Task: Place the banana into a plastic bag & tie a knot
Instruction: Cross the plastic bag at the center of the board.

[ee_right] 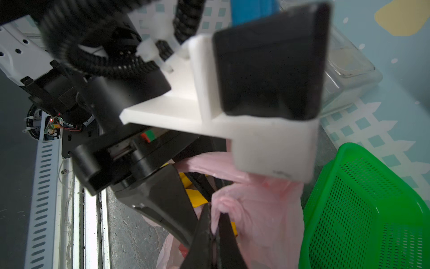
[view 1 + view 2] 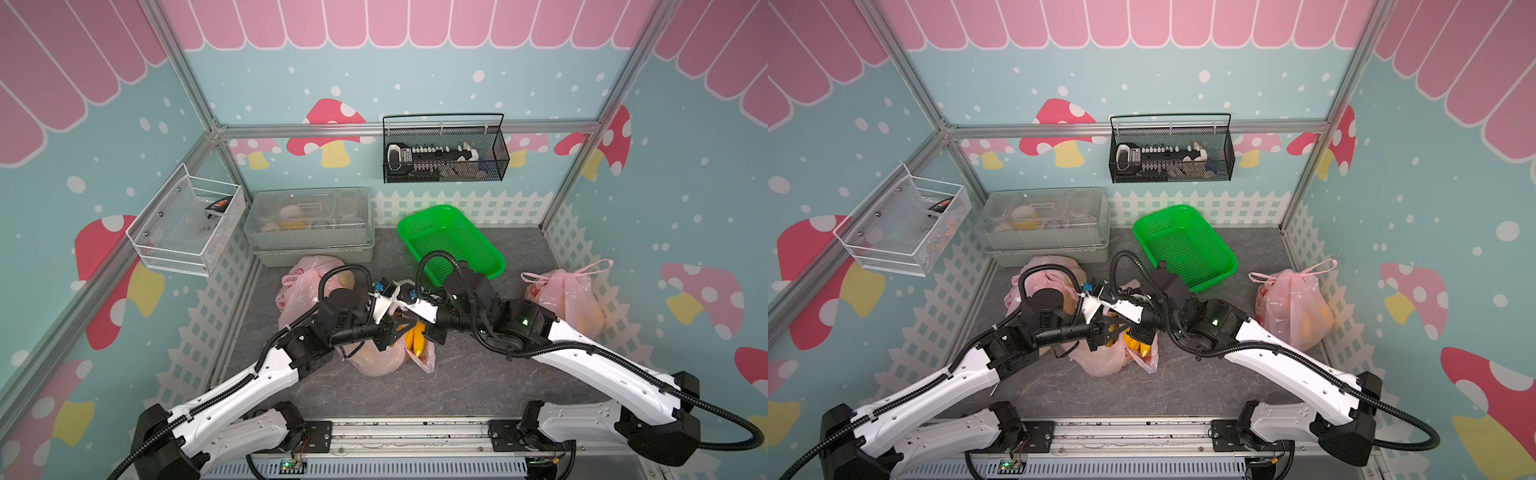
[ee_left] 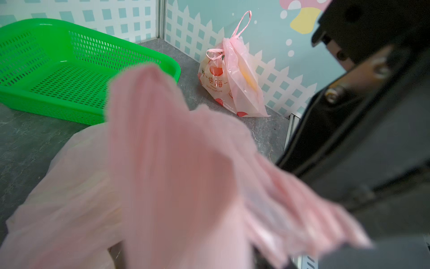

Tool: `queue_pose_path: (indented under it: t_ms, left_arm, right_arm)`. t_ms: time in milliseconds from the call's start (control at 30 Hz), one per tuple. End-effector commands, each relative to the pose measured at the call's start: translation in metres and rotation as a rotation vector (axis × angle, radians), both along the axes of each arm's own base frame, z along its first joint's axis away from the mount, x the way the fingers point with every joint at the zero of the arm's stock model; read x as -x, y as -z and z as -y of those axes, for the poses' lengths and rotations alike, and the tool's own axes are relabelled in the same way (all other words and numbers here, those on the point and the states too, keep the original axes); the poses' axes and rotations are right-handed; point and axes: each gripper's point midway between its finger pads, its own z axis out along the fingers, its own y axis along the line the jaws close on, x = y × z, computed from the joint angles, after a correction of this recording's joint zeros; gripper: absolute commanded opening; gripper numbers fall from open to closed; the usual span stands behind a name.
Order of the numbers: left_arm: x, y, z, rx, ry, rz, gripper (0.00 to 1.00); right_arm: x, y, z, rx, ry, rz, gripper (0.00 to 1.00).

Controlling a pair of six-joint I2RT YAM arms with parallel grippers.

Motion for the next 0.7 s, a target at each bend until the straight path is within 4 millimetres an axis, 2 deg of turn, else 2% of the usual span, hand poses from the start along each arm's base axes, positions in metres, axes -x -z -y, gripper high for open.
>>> queue_pose_path:
  t_ms: [0,200,367,667]
  left_arm:
    - [-0.008,-0.016,-0.003,0.047,-0.062,0.101,0.39]
    - [-0.017,-0.022,-0.003,0.094,-0.113,0.175,0.43]
    - [-0.025,-0.034,0.000,0.151,-0.142,0.233,0.44]
    - [-0.025,-0.041,0.015,0.202,-0.080,0.293,0.48]
  right_arm:
    - [0.001,-0.013,-0.007,-0.062,0.002,0.001,0.00]
    - [0.008,-0.007,-0.011,-0.080,-0.019,-0.036,0.00]
    - [0.010,-0.002,-0.011,-0.076,-0.020,-0.050,0.00]
    - [0.013,-0.001,-0.012,-0.093,-0.025,-0.076,0.00]
